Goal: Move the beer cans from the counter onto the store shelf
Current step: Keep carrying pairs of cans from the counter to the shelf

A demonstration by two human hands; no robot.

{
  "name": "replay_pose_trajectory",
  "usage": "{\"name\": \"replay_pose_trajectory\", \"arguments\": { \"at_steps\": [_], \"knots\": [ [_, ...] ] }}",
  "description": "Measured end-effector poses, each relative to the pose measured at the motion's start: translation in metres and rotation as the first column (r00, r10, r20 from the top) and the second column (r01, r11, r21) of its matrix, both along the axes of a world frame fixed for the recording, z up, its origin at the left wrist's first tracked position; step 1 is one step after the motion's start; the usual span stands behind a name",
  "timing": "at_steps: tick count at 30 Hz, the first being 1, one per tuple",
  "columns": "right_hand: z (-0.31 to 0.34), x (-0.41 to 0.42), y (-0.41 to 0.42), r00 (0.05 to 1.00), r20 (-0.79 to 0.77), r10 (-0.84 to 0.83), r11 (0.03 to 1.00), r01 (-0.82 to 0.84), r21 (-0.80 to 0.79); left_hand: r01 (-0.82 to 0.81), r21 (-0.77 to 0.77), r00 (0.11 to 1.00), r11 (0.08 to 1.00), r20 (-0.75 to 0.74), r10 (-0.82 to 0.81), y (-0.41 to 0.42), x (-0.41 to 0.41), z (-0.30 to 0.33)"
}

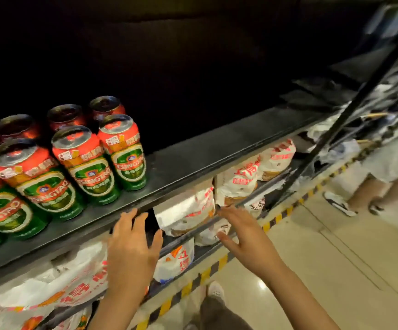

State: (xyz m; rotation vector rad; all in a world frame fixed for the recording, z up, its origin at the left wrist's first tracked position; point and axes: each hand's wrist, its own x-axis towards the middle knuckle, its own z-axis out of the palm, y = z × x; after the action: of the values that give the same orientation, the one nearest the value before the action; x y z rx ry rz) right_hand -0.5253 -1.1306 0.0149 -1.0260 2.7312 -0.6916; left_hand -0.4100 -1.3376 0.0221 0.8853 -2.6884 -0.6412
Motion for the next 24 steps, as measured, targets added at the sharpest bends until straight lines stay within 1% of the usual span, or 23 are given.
{"name": "replay_pose_trajectory", "arguments": {
  "at_steps": [1, 2, 4, 6, 8, 12, 15, 17, 20, 24],
  "knots": [
    [-0.003, 0.009, 0.023, 0.997, -0.001, -0.071, 0.997, 0.071, 0.024, 0.094, 0.039, 0.995, 0.995, 0.031, -0.095, 0.010, -0.005, 0.001],
    [-0.005, 0.020, 0.047, 0.988, 0.010, -0.151, 0.988, 0.151, 0.036, 0.186, 0.112, 0.980, 0.976, 0.046, -0.193, 0.021, -0.012, -0.001],
    [-0.008, 0.046, 0.093, 0.946, 0.048, -0.321, 0.947, 0.319, 0.040, 0.315, 0.299, 0.934, 0.901, 0.071, -0.350, 0.050, -0.028, -0.006],
    [-0.010, 0.078, 0.137, 0.868, 0.085, -0.489, 0.872, 0.486, 0.051, 0.422, 0.418, 0.854, 0.804, 0.116, -0.508, 0.086, -0.041, -0.011],
    [-0.013, 0.115, 0.179, 0.771, 0.125, -0.625, 0.781, 0.619, 0.086, 0.528, 0.477, 0.755, 0.702, 0.115, -0.646, 0.128, -0.047, -0.013],
    [-0.011, 0.190, 0.248, 0.523, 0.188, -0.831, 0.549, 0.827, 0.125, 0.744, 0.432, 0.525, 0.509, 0.092, -0.846, 0.220, -0.040, -0.002],
    [-0.009, 0.244, 0.285, 0.359, 0.193, -0.913, 0.386, 0.914, 0.125, 0.848, 0.421, 0.334, 0.323, 0.049, -0.941, 0.281, -0.021, 0.009],
    [-0.010, 0.280, 0.306, 0.288, 0.179, -0.941, 0.313, 0.940, 0.137, 0.881, 0.421, 0.226, 0.218, 0.031, -0.974, 0.319, -0.003, 0.012],
    [-0.008, 0.332, 0.339, 0.212, 0.178, -0.961, 0.238, 0.961, 0.142, 0.923, 0.375, 0.078, 0.084, 0.032, -0.996, 0.379, 0.032, 0.014],
    [0.001, 0.414, 0.394, 0.059, 0.178, -0.982, 0.083, 0.988, 0.133, 0.924, 0.375, -0.080, -0.072, 0.007, -0.997, 0.469, 0.091, 0.018]
  ]
}}
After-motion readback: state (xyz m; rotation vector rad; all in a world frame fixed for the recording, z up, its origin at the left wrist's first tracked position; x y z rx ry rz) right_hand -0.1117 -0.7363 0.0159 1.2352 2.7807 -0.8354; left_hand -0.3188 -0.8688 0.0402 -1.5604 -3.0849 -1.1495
